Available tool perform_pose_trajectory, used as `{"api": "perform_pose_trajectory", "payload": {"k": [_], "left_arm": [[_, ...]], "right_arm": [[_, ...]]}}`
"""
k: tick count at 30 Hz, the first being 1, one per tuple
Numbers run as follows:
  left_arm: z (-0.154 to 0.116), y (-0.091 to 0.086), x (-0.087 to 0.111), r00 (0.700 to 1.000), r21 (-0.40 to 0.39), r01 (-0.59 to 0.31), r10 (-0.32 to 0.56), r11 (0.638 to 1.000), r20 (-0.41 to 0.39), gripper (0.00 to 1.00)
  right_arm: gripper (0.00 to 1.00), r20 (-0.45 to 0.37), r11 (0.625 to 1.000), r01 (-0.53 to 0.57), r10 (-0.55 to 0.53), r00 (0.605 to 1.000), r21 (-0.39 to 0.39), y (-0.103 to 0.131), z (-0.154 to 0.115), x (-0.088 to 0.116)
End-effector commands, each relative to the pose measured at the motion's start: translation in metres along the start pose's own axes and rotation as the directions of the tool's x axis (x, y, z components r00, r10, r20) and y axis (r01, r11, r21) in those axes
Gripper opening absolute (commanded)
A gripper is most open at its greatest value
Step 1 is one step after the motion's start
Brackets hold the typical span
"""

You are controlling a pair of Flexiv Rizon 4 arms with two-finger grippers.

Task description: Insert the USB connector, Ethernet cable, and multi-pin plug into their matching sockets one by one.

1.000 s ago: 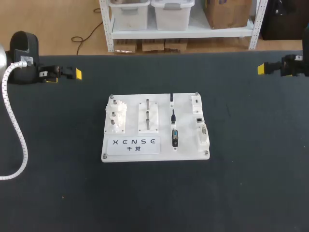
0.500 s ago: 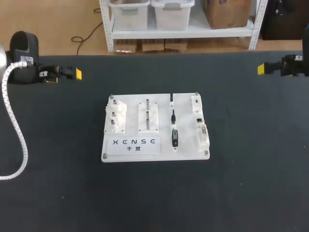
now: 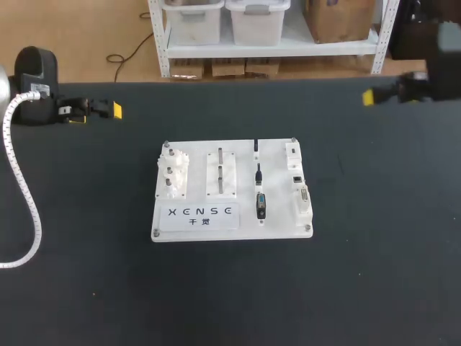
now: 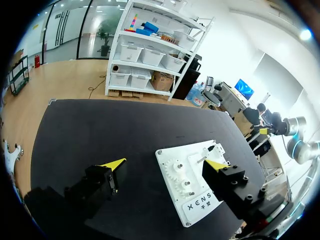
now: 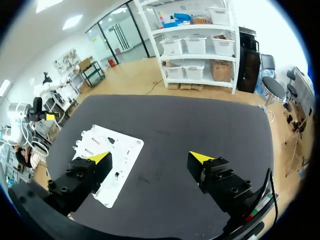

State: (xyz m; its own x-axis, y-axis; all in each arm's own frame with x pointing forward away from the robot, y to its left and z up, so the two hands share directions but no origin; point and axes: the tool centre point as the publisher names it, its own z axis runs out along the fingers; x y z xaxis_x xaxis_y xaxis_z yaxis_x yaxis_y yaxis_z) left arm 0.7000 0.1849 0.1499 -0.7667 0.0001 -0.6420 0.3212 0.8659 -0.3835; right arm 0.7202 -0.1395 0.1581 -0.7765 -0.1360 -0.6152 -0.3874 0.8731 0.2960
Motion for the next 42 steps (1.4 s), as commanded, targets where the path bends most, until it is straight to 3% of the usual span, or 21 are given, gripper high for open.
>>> {"api": "perform_pose_trajectory", "payload": {"k": [1, 9, 15, 24, 36, 42], "left_arm": [[0.0, 0.0, 0.0, 1.0, 0.0, 0.0, 0.0, 1.0, 0.0, 1.0], [0.0, 0.0, 0.0, 1.0, 0.0, 0.0, 0.0, 1.0, 0.0, 1.0], [0.0, 0.0, 0.0, 1.0, 0.0, 0.0, 0.0, 1.0, 0.0, 1.0], [0.0, 0.0, 0.0, 1.0, 0.0, 0.0, 0.0, 1.0, 0.0, 1.0], [0.0, 0.0, 0.0, 1.0, 0.0, 0.0, 0.0, 1.0, 0.0, 1.0], [0.0, 0.0, 0.0, 1.0, 0.0, 0.0, 0.0, 1.0, 0.0, 1.0]], "right_arm": [[1.0, -0.145, 0.945, 0.034, 0.014, 0.989, 0.324, 0.034, 0.033, -0.019], [1.0, -0.27, 0.9, 0.08, 0.043, 0.962, 0.428, 0.084, 0.079, -0.02], [1.0, -0.32, 0.869, 0.089, 0.082, 0.944, 0.486, 0.105, 0.109, -0.01], [1.0, -0.365, 0.884, 0.042, 0.148, 0.919, 0.465, 0.12, 0.143, 0.008], [1.0, -0.361, 0.919, -0.019, 0.174, 0.916, 0.395, 0.127, 0.16, 0.013], [1.0, -0.361, 0.919, -0.019, 0.174, 0.916, 0.395, 0.127, 0.16, 0.013]]}}
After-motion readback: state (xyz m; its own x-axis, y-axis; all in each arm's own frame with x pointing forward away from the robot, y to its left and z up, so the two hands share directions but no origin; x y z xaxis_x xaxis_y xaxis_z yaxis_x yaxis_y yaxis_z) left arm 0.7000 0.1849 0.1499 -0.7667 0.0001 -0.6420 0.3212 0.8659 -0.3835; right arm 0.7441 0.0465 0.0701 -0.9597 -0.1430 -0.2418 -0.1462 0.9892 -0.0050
